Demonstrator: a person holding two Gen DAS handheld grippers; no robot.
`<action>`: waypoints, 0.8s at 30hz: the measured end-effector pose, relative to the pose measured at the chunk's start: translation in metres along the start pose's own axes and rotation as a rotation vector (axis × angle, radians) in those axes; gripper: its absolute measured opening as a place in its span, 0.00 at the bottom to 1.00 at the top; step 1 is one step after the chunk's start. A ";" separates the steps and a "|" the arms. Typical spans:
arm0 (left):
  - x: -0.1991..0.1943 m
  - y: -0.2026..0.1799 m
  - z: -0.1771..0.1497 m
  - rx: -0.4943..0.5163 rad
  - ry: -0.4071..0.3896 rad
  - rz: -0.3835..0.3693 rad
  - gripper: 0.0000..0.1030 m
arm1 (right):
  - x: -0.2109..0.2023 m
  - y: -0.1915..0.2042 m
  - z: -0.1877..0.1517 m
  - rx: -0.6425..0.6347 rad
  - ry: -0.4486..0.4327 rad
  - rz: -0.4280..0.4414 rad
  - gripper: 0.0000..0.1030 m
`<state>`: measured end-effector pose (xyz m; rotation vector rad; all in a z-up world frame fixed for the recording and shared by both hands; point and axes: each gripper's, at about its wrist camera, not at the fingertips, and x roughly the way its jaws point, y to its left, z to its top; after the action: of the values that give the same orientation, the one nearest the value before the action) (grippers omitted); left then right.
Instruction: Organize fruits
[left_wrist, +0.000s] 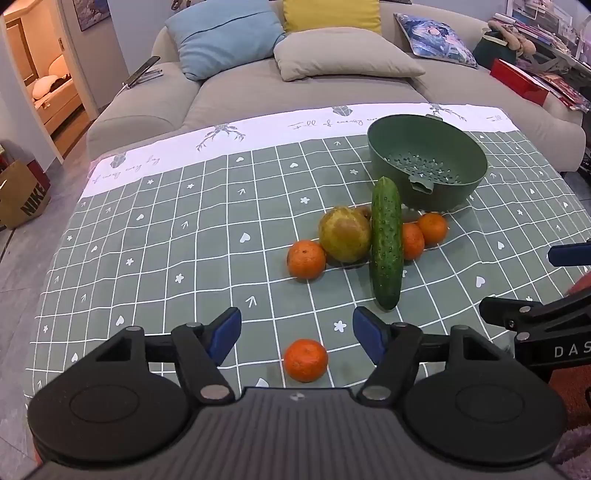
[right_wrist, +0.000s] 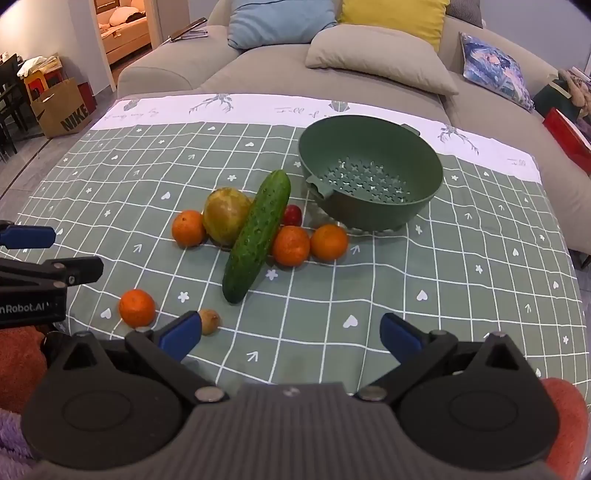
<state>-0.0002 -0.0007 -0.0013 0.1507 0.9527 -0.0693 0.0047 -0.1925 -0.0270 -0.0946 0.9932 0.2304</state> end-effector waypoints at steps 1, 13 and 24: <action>0.000 0.000 0.000 0.000 0.000 0.001 0.79 | 0.000 0.000 0.000 0.000 0.001 0.000 0.96; -0.004 0.001 -0.001 -0.001 0.005 0.000 0.79 | 0.001 0.001 -0.001 0.001 0.016 0.001 0.96; 0.001 0.002 0.000 -0.003 0.009 0.000 0.79 | 0.001 0.002 -0.001 -0.002 0.024 0.003 0.96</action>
<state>0.0003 0.0011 -0.0017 0.1487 0.9614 -0.0675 0.0040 -0.1904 -0.0282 -0.0982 1.0171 0.2331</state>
